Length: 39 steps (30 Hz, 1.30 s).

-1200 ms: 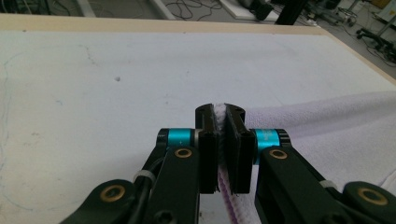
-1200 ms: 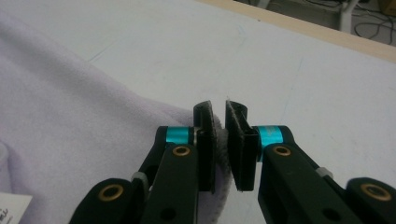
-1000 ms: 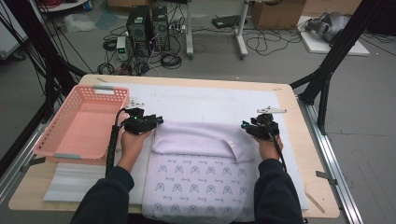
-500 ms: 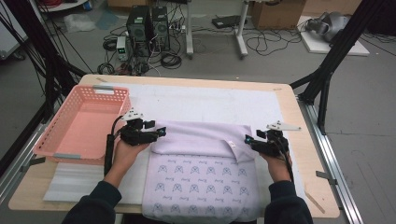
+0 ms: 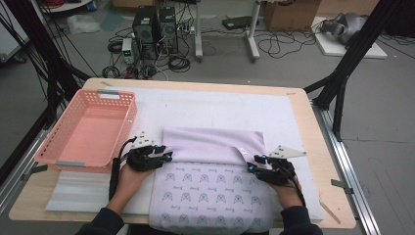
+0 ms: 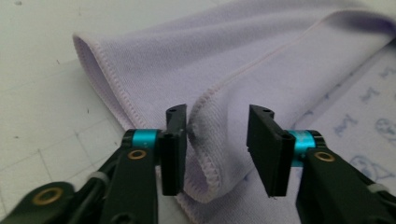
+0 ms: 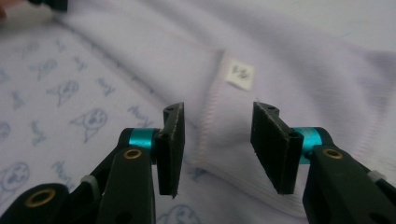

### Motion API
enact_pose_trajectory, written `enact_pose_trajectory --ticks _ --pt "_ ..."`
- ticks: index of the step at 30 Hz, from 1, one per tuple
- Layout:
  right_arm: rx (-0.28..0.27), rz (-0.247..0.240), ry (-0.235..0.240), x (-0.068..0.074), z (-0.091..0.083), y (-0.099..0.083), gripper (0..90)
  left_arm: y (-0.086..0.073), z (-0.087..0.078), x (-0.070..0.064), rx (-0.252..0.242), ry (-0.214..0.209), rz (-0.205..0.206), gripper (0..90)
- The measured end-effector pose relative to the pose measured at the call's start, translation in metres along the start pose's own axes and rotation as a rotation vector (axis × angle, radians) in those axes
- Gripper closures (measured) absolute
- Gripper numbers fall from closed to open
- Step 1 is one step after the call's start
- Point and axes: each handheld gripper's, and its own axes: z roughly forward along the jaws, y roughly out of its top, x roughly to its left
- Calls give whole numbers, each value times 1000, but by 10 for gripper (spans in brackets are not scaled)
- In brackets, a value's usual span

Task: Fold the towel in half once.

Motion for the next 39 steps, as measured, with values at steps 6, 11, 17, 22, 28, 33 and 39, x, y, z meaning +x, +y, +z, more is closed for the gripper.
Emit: enact_pose_trajectory --ticks 6,11,17,22,28,33,39 --pt "68 -65 -116 6 10 -3 803 -3 -8 -5 -53 20 39 847" --pt "58 -43 -102 0 -1 -5 849 -10 -18 -6 -99 -15 -8 846" --pt "18 -35 -61 -2 -24 -8 849 -13 -34 -11 -122 -45 -23 845" --pt "8 -50 -29 0 -45 -16 848 -16 -46 -18 -123 -79 -6 841" --pt "5 -78 35 8 -67 -28 849 -24 -64 -28 -107 -98 20 830" --pt "19 -117 87 18 -79 -34 850 -34 -74 -39 -74 -102 43 817" --pt "32 -136 121 27 -93 -42 850 -39 -86 -45 -60 -131 49 796"
